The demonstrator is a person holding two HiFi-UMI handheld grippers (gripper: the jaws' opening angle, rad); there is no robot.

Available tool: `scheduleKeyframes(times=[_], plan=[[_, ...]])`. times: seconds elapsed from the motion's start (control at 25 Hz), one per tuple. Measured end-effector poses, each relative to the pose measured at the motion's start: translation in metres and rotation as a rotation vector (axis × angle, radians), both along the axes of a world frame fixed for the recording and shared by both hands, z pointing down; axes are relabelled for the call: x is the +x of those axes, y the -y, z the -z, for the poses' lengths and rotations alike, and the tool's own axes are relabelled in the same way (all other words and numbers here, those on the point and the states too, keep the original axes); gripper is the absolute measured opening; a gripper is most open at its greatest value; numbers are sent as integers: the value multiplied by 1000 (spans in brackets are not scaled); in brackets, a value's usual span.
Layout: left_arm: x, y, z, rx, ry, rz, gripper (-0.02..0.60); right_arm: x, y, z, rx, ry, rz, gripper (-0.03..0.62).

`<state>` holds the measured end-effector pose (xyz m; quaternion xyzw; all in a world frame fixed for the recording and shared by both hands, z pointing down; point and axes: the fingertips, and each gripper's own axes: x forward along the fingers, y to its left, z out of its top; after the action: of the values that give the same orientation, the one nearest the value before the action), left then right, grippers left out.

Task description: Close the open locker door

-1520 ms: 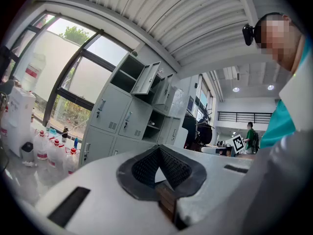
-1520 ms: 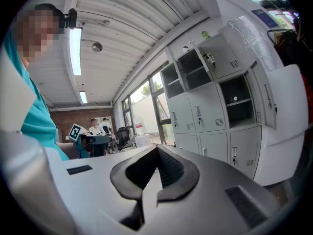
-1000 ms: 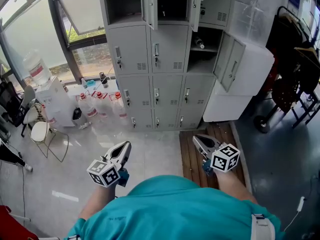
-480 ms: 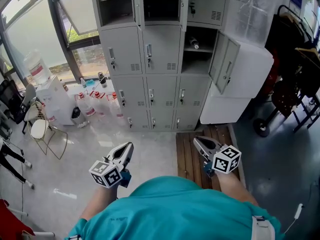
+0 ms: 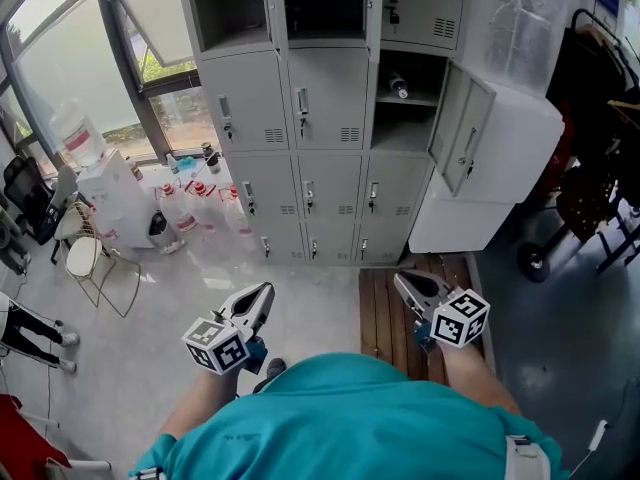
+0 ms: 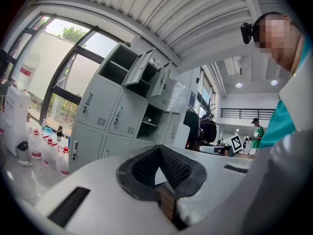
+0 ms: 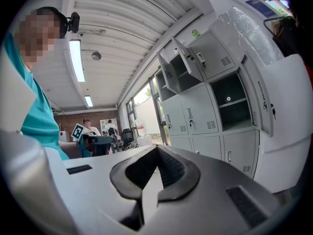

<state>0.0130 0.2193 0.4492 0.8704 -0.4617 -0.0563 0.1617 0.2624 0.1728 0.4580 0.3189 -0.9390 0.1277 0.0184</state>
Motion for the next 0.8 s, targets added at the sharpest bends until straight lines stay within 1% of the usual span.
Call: scheduleKeyframes(times=[0.12, 0.24, 0.36, 0.44, 0.56, 0.64, 0.72, 0.8], plan=[[-18, 32, -4, 3, -10, -13, 3, -21, 32, 1, 12, -12, -6, -2], [-45, 78, -6, 22, -17, -41, 3, -48, 73, 5, 43, -26, -21, -2], [-83, 140, -3, 55, -32, -75, 3, -79, 128, 12, 83, -31, -66, -2], [-111, 187, 0, 64, -37, -98, 3, -103, 168, 16, 89, -14, -109, -2], [-147, 252, 16, 81, -23, -149, 3, -143, 224, 31, 86, 13, -146, -2], [-165, 290, 34, 99, -8, -181, 3, -166, 257, 48, 107, 4, -159, -2], [-178, 324, 50, 114, 1, -198, 3, -182, 286, 69, 134, -6, -162, -2], [-181, 352, 67, 132, 1, -204, 3, -188, 310, 92, 164, -10, -160, -2]])
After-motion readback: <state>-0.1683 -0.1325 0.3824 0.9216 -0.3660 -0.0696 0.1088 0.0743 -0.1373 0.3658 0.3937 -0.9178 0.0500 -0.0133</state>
